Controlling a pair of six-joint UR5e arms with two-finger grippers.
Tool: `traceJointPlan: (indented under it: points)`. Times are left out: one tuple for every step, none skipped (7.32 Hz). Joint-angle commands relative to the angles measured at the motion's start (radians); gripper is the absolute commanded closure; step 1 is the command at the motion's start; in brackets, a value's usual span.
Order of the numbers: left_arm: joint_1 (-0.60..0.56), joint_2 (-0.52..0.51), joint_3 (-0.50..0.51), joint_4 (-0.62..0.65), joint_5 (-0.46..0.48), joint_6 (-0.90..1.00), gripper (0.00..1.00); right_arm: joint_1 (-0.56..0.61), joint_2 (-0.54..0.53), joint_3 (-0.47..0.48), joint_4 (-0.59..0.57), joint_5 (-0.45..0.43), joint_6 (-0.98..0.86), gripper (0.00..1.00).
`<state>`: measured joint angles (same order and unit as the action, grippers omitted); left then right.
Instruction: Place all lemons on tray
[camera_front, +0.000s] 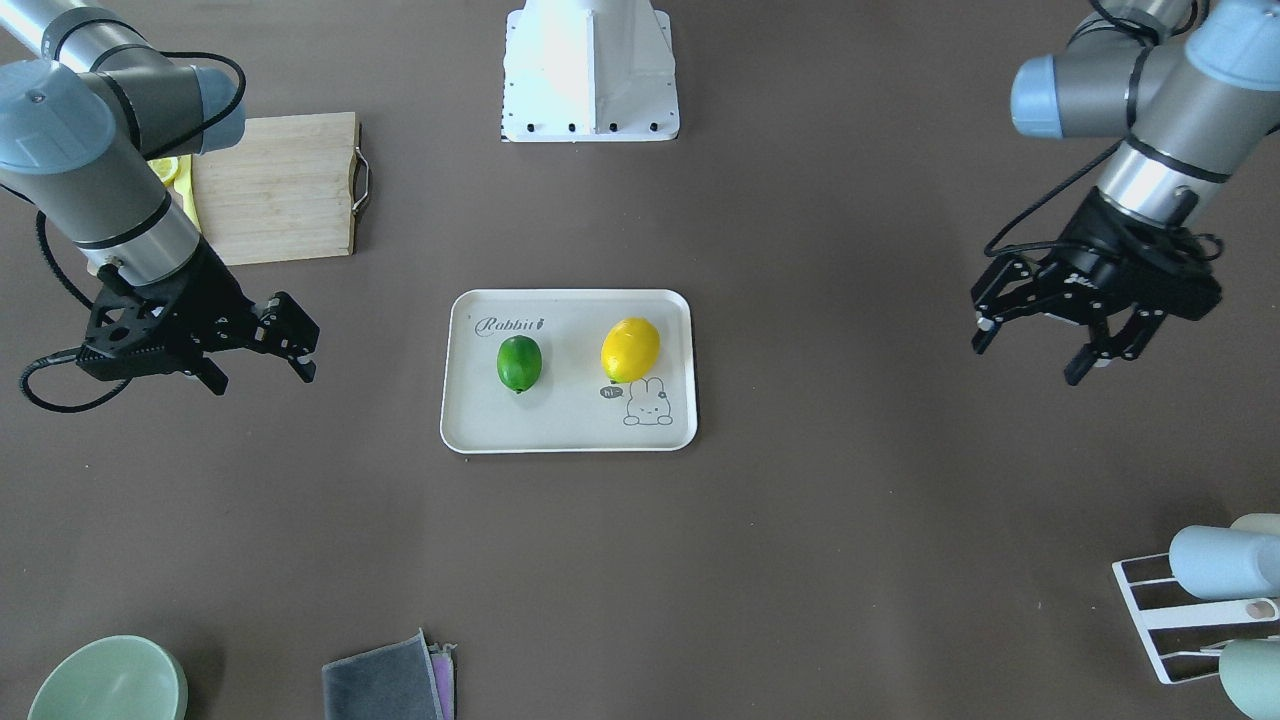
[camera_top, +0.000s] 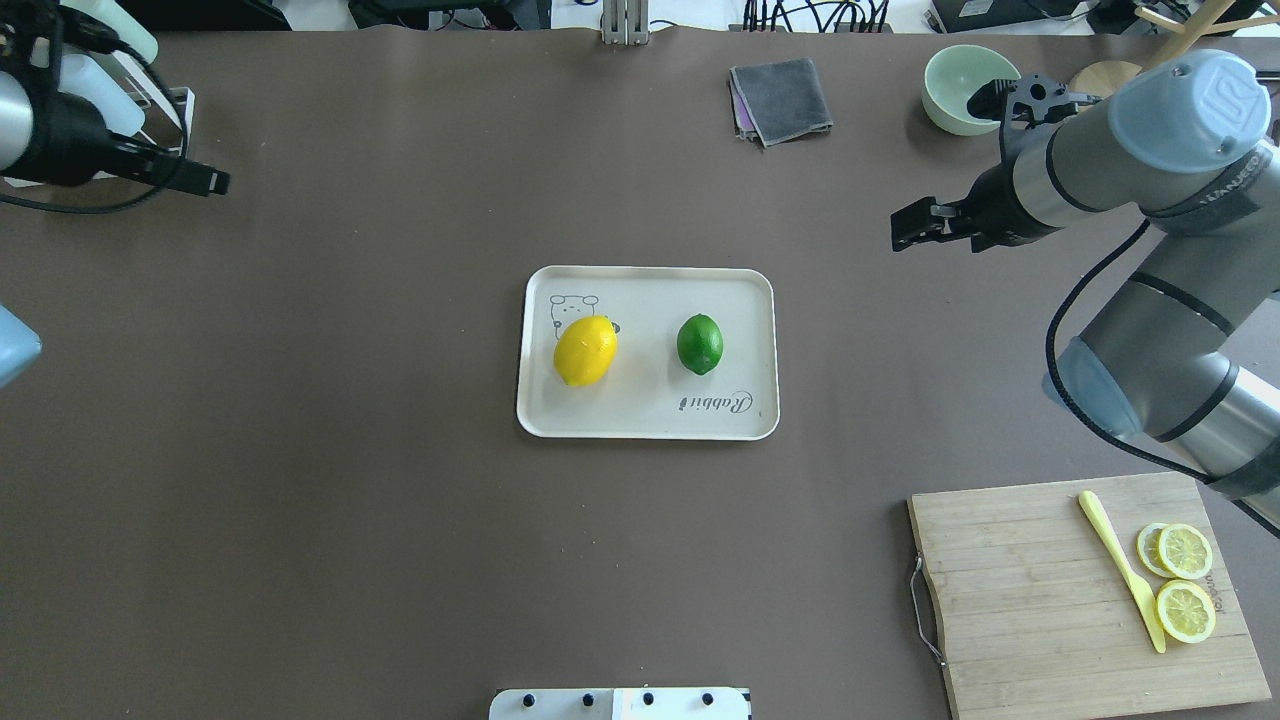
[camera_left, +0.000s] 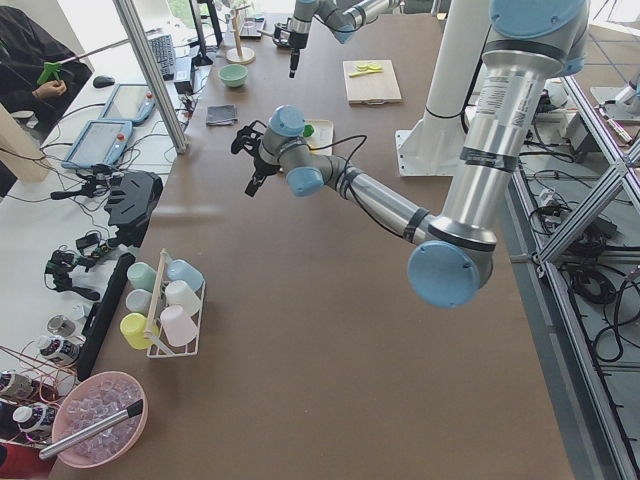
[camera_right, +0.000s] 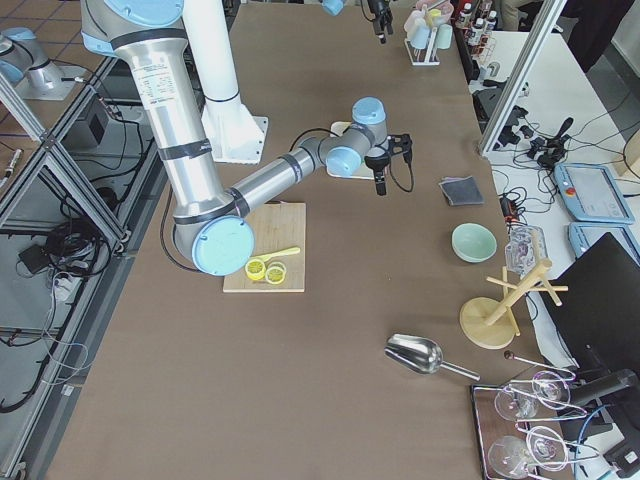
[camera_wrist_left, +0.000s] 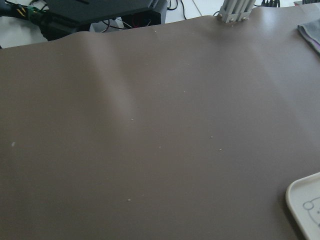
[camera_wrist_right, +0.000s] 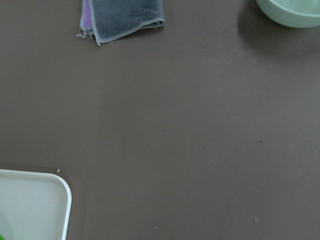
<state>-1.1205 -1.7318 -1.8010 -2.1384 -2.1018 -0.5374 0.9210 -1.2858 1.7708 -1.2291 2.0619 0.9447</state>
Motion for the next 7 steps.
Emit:
traceJointPlan:
  points:
    - [-0.188, 0.132, 0.02, -0.003, -0.073, 0.186, 0.02, 0.147, -0.08, -0.001, -0.024, 0.165, -0.187, 0.0]
    - [-0.22, 0.15, 0.061, -0.001, -0.075, 0.189, 0.02, 0.215, -0.149, 0.002, -0.023, 0.231, -0.318, 0.0]
    - [-0.266, 0.182, 0.081, 0.006, -0.079, 0.191, 0.02, 0.267, -0.224, 0.01, -0.023, 0.242, -0.422, 0.0]
    - [-0.287, 0.233, 0.077, 0.009, -0.114, 0.256, 0.02, 0.319, -0.309, 0.007, -0.023, 0.257, -0.557, 0.0]
    - [-0.335, 0.27, 0.081, 0.04, -0.154, 0.386, 0.02, 0.379, -0.395, 0.0, -0.024, 0.258, -0.707, 0.0]
    - [-0.388, 0.27, 0.066, 0.127, -0.191, 0.431, 0.02, 0.437, -0.465, -0.007, -0.026, 0.253, -0.815, 0.0]
    - [-0.445, 0.256, 0.049, 0.215, -0.272, 0.433, 0.02, 0.488, -0.516, -0.01, -0.026, 0.261, -0.863, 0.0]
